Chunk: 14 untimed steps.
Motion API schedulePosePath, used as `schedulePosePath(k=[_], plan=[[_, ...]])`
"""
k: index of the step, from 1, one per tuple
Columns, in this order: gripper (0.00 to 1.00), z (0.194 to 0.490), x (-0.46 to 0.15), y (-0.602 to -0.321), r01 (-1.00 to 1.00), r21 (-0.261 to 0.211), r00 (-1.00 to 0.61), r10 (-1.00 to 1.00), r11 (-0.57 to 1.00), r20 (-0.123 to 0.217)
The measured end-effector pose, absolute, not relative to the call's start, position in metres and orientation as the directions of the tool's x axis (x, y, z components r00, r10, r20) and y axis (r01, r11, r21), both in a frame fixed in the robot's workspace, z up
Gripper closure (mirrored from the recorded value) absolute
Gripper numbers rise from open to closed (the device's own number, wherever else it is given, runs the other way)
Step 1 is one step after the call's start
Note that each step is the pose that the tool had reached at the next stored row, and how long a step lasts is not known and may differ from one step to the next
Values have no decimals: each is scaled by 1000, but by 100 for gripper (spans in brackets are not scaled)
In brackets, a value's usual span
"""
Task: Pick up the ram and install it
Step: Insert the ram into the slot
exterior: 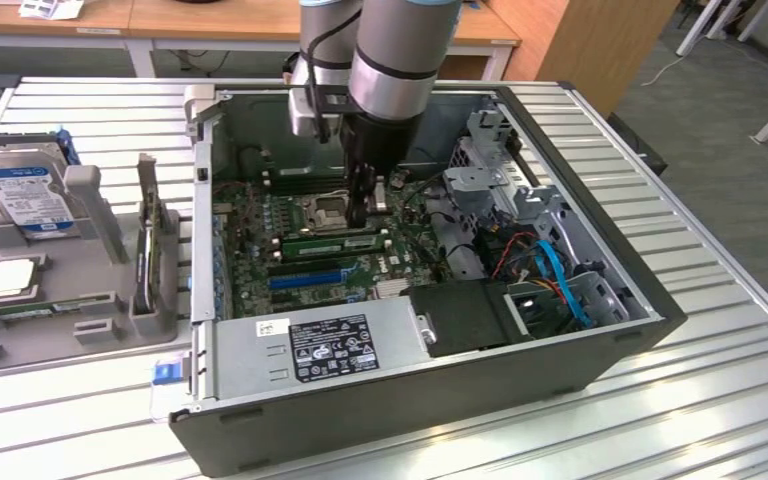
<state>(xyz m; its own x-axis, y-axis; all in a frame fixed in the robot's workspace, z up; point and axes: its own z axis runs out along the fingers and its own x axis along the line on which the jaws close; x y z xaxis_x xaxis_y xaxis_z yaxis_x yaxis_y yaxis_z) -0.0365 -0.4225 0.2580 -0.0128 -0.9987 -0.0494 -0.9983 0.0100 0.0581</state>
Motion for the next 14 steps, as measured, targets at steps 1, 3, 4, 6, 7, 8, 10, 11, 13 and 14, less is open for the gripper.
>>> schedulePosePath(k=[1,3,4,6,7,8,10,11,13,14], plan=[[81,261,-36,-422,-998,58,-13,-999,10,-49],[81,266,-36,-423,-998,58,-13,-999,10,-49],[81,269,-36,-423,-998,58,-13,-999,10,-49],[81,275,-36,-423,-998,58,-13,-999,10,-49],[81,277,-36,-423,-998,58,-13,-999,10,-49],[81,280,-36,-423,-998,58,-13,-999,10,-49],[81,286,-36,-423,-998,58,-13,-999,10,-49],[81,289,-36,-423,-998,58,-13,-999,10,-49],[81,295,-36,-423,-998,58,-13,-999,10,-49],[81,297,-36,-423,-998,58,-13,-999,10,-49]])
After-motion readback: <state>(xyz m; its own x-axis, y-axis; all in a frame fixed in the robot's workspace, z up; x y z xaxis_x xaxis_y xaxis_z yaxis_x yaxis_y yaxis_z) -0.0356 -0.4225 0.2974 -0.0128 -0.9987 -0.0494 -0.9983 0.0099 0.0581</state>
